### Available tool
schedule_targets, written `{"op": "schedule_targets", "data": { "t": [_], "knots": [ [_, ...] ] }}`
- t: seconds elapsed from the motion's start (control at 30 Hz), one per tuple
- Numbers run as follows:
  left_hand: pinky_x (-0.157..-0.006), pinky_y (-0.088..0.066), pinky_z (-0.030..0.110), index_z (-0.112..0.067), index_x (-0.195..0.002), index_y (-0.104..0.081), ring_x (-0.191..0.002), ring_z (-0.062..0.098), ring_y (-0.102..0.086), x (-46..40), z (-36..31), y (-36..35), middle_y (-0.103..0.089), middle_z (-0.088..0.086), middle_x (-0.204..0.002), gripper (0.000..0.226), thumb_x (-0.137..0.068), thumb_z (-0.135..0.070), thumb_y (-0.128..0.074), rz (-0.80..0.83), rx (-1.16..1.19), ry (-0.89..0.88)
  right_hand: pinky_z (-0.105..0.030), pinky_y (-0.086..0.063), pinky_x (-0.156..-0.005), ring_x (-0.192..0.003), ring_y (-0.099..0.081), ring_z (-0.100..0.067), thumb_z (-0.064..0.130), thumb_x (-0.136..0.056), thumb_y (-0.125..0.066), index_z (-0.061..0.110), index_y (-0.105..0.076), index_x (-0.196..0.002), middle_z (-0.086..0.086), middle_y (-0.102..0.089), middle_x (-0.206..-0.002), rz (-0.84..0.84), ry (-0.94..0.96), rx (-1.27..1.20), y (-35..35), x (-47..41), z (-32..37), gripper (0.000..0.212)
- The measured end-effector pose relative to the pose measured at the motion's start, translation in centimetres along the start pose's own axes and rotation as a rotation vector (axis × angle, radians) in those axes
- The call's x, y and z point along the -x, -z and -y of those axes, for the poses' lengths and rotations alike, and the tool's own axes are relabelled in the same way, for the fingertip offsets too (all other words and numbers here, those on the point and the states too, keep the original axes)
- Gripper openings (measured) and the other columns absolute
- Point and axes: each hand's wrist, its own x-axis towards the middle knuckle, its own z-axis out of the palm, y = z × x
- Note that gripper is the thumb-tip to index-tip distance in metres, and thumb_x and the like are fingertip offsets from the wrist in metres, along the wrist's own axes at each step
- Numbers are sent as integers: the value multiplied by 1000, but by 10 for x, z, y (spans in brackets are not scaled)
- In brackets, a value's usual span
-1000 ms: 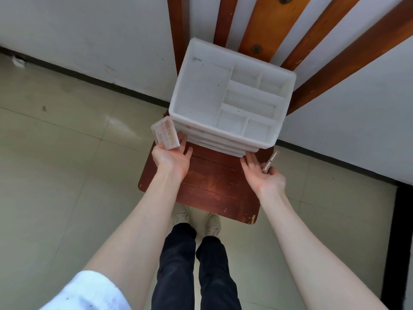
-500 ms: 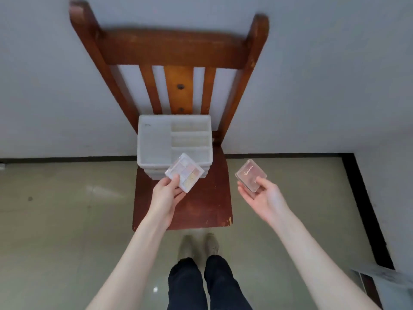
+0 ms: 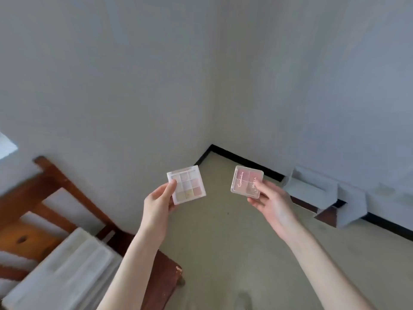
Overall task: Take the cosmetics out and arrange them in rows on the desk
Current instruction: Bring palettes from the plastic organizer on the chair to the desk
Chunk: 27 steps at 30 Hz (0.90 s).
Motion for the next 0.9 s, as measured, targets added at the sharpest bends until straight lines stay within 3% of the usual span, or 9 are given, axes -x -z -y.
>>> {"op": "schedule_targets", "data": {
  "t": [0.07, 0.2, 0.43, 0.53, 0.6, 0.73, 0.8, 0.9],
  "knots": [
    [-82, -46, 31, -18, -91, -70, -85, 17, -64, 5, 2, -51, -73, 5, -90, 18, -91, -29, -56, 137, -83, 7, -28, -49, -73, -74, -64, -15, 8, -91, -54, 12, -66, -86, -1, -71, -78, -123, 63, -74, 47, 19, 19, 14],
    [-70, -46, 21, -18, -95, -70, -83, 10, -66, 31, 17, -163, -73, -2, -87, 19, -92, -30, -55, 406, -188, 18, -27, -48, -70, -73, -62, -16, 6, -90, -53, 11, -65, -79, 0, -69, -74, -325, 176, -163, 144, 66, 50, 17],
    [-82, -47, 28, -15, -100, -69, -98, 19, -64, 119, 69, -368, -72, 2, -97, 23, -91, -30, -56, 811, -302, 73, -25, -48, -66, -74, -63, -16, 10, -91, -55, 8, -66, -87, -6, -68, -82, -668, 354, -303, 327, 165, 75, 12],
    [-96, -46, 39, -10, -101, -70, -103, 26, -63, 170, 99, -443, -71, 9, -102, 28, -91, -32, -54, 966, -341, 95, -25, -48, -69, -76, -62, -14, 13, -92, -55, 9, -66, -91, -5, -67, -83, -791, 400, -342, 402, 210, 80, 13],
    [-98, -46, 41, -8, -100, -69, -97, 27, -65, 204, 120, -487, -71, 12, -100, 28, -92, -30, -54, 1050, -346, 117, -26, -49, -71, -78, -61, -15, 14, -92, -55, 9, -67, -92, -5, -66, -84, -867, 435, -367, 445, 239, 81, 13],
    [-74, -48, 25, -9, -95, -70, -69, 8, -62, 274, 161, -558, -71, -2, -77, 26, -92, -28, -53, 1206, -408, 172, -27, -51, -73, -75, -64, -14, 15, -91, -55, 8, -69, -87, -5, -69, -80, -1030, 458, -442, 513, 295, 73, 16],
    [-68, -44, 20, -11, -95, -70, -69, 6, -62, 305, 178, -593, -70, -2, -78, 25, -92, -28, -52, 1298, -441, 188, -25, -53, -69, -73, -64, -14, 13, -91, -55, 7, -69, -84, -5, -69, -78, -1117, 469, -491, 545, 320, 69, 17],
    [-69, -45, 22, -9, -102, -68, -76, 11, -63, 348, 206, -650, -70, 1, -84, 26, -91, -29, -54, 1387, -488, 223, -24, -54, -65, -74, -62, -16, 11, -92, -53, 5, -67, -86, -7, -67, -79, -1246, 496, -561, 592, 352, 66, 16]
  ]
}}
